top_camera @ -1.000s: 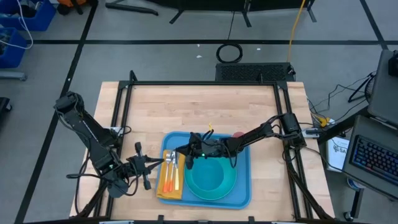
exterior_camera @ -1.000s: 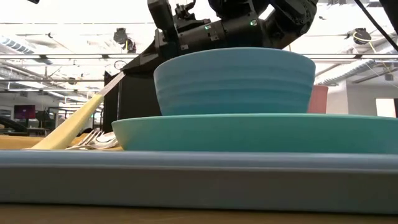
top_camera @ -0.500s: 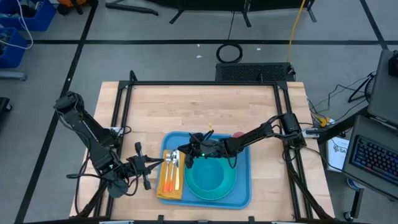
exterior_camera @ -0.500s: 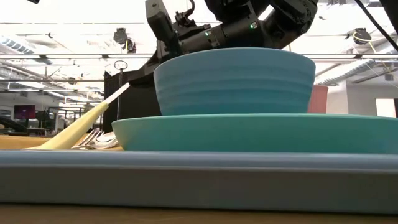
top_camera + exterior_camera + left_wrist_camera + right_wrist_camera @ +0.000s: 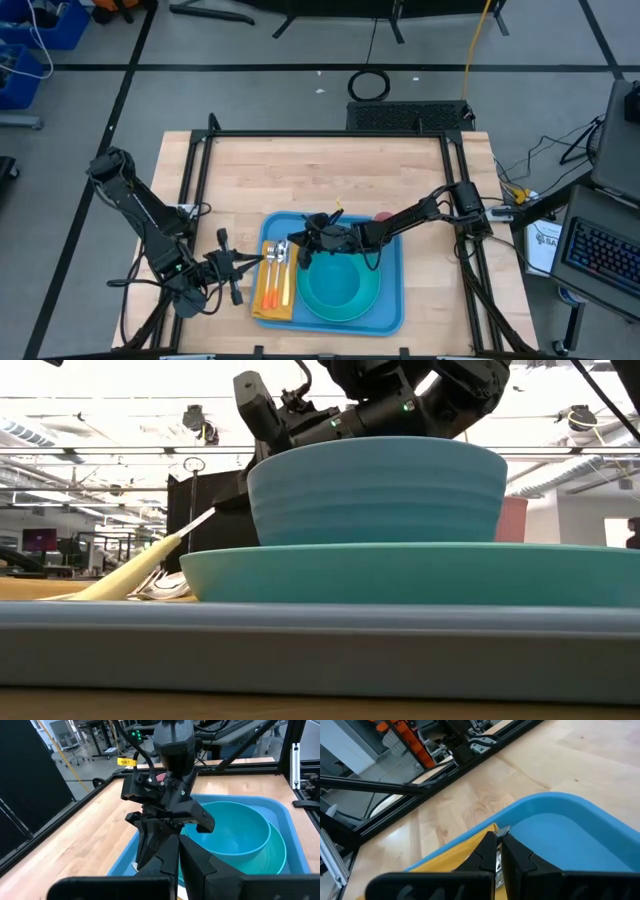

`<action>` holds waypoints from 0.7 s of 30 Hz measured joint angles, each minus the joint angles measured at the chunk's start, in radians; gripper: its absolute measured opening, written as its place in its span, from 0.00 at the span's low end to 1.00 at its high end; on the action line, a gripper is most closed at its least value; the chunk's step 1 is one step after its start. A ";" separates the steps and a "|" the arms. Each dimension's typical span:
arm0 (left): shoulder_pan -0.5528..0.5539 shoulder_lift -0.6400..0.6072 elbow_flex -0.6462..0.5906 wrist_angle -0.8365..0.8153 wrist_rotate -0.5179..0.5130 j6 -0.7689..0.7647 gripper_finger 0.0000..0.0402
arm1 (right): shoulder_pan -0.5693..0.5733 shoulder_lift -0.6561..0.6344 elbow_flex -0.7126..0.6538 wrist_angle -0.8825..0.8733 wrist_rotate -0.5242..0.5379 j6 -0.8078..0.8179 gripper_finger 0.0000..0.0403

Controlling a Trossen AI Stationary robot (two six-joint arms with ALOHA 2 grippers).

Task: Set up tray
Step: Put the yellow table knife on top of the yellow table napkin to the right of the orange spoon

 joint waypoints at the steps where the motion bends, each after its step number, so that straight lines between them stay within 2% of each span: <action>1: 0.000 0.000 0.000 0.000 0.000 0.000 0.05 | -0.001 0.000 0.000 -0.008 0.000 0.009 0.00; 12: 0.000 0.000 0.000 0.000 0.000 -0.003 0.05 | -0.005 0.004 -0.005 -0.059 -0.004 0.012 0.00; 21: 0.000 0.000 0.000 -0.002 0.000 -0.003 0.05 | -0.005 0.004 -0.003 0.030 -0.030 0.004 0.00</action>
